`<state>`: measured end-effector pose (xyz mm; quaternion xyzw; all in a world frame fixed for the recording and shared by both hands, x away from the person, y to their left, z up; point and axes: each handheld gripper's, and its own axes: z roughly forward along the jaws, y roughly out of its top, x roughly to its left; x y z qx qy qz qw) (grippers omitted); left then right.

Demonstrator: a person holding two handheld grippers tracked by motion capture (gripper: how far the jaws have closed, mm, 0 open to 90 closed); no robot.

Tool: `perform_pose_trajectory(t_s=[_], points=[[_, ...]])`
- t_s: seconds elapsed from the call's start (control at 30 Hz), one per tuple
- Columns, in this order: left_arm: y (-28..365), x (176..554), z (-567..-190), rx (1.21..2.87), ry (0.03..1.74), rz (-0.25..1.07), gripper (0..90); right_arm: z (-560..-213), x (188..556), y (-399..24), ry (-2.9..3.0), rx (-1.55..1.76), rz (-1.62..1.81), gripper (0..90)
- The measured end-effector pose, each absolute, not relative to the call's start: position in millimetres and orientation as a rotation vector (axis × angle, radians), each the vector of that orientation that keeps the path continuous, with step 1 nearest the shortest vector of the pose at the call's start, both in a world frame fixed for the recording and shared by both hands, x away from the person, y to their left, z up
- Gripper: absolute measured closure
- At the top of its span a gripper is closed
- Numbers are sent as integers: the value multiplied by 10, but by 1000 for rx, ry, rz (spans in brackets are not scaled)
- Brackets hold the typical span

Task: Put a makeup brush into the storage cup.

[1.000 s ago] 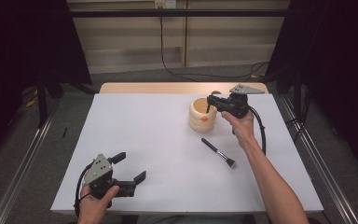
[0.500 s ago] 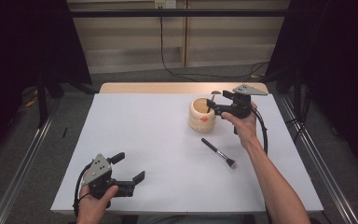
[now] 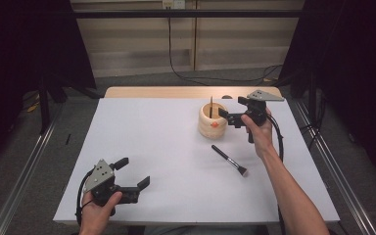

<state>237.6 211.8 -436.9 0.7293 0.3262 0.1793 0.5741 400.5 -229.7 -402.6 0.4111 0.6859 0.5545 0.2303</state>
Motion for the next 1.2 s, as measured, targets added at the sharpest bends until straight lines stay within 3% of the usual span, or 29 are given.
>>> perform_pose_trajectory(t_s=[1.2], points=[[2263, 2434, -4371, 1679, 773, 457, 24, -3978, 3324, -2584, 1871, 1045, 1460, 4]])
